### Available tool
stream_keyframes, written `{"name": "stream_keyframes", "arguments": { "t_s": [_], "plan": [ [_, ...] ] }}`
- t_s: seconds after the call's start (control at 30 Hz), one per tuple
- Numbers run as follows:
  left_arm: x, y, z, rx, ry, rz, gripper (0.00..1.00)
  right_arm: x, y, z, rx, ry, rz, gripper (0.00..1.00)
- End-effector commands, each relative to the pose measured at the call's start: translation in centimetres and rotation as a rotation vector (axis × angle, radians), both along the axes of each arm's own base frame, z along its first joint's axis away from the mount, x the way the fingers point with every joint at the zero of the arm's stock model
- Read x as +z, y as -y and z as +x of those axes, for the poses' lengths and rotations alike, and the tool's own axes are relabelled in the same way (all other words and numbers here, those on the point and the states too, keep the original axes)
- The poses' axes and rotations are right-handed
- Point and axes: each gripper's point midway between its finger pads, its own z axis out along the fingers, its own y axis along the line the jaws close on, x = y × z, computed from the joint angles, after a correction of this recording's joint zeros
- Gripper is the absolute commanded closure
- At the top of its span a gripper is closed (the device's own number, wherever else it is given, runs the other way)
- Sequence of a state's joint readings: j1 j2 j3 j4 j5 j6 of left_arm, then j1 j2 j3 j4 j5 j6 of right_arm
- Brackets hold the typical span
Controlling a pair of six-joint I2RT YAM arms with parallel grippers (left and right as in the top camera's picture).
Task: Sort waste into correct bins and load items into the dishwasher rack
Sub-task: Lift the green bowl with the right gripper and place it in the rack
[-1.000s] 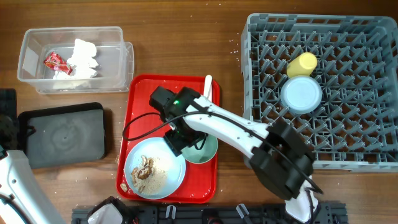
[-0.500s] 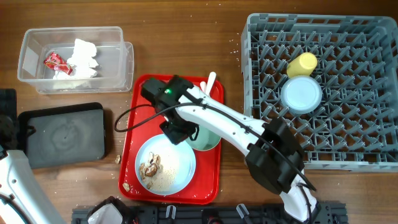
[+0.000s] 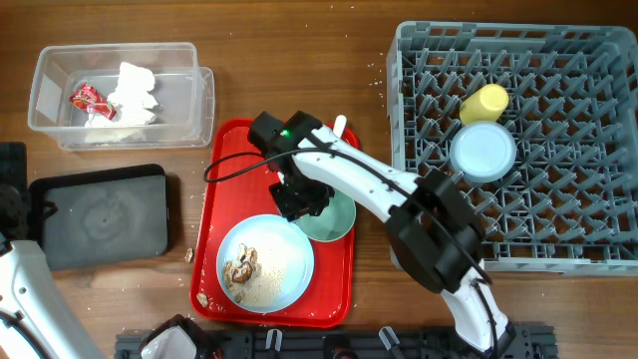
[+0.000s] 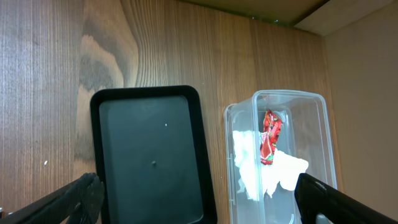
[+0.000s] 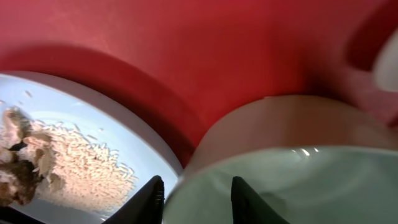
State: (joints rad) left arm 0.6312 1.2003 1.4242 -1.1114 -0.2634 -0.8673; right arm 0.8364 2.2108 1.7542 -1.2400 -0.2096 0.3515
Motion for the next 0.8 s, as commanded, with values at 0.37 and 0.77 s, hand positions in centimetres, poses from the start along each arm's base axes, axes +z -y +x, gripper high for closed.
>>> {"name": "stream_keyframes", "arguments": {
  "t_s": [0.37,0.77],
  "plan": [
    [0.1,0.0,-0.1,0.010,0.006,0.000,0.00,15.0,3.3,8.4,-0.099,0.146,0.196,0.96],
    [0.1,0.0,-0.1,0.010,0.005,0.000,0.00,25.7,37.5,19.1,-0.549,0.565,0.983,0.96]
  ]
}}
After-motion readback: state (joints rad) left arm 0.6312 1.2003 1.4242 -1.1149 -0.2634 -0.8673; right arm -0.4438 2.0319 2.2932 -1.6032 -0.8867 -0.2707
